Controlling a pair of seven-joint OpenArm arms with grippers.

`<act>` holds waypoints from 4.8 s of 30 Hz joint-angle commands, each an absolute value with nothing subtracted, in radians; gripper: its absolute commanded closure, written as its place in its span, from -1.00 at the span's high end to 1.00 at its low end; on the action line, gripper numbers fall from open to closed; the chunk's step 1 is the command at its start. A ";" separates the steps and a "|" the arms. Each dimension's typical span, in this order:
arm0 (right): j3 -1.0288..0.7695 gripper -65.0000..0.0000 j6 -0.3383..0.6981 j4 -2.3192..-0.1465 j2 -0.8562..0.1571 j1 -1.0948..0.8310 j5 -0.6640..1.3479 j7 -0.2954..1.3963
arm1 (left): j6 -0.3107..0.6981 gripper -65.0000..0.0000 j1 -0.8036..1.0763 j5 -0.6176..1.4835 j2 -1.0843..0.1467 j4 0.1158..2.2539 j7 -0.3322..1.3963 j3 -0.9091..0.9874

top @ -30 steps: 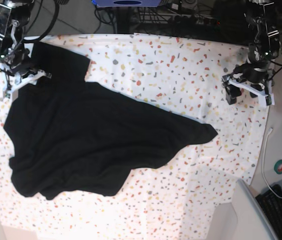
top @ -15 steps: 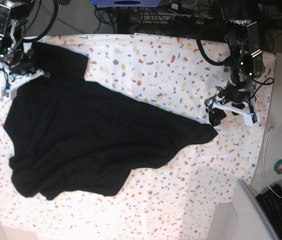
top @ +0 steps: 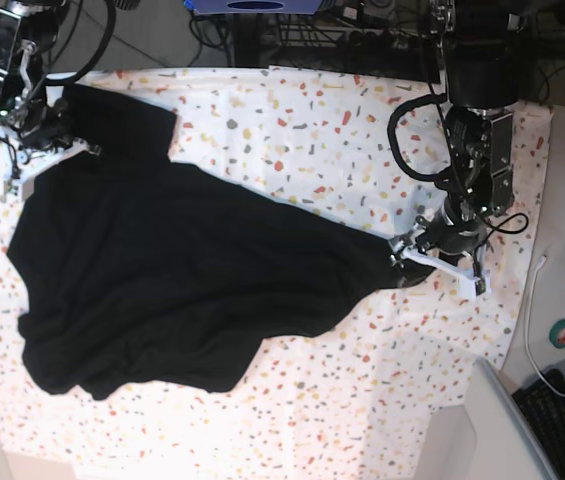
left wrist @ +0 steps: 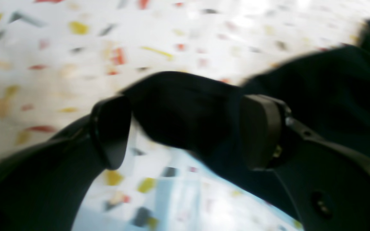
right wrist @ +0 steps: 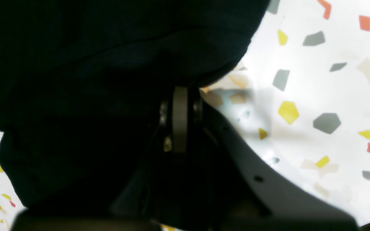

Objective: Layout the t-shirt on the table in an organized manner, then fold the t-shirt properly
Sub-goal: 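Grasp the shirt corner nearest the left gripper with the left gripper, then lift the shirt with both grippers and lay it down flattened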

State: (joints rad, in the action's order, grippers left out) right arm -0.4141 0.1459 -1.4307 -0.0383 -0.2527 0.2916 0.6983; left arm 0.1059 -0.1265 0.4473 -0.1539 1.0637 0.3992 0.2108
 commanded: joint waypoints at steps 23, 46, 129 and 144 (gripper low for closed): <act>-0.406 -1.00 0.156 -1.426 -0.038 -0.255 0.303 0.727 | 0.116 0.45 -0.268 0.446 -0.166 0.780 0.280 0.205; -0.414 -1.00 0.156 -1.848 -0.165 -0.025 0.306 1.241 | -0.013 -1.00 -0.171 0.446 -0.199 1.552 0.845 0.332; -0.262 -0.65 0.151 -1.106 -0.377 0.154 0.306 0.877 | -0.018 -1.00 -0.039 0.444 -0.254 1.279 0.579 0.044; -0.501 0.22 0.156 -1.573 -0.275 -0.131 0.308 0.868 | -0.012 0.59 0.265 0.455 -0.170 1.736 0.579 0.360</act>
State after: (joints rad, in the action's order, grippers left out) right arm -0.4946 0.1543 -1.5604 -0.2573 -0.1368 0.3061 0.8764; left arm -0.0147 0.2623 0.4507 -0.1646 1.7294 0.5800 0.3626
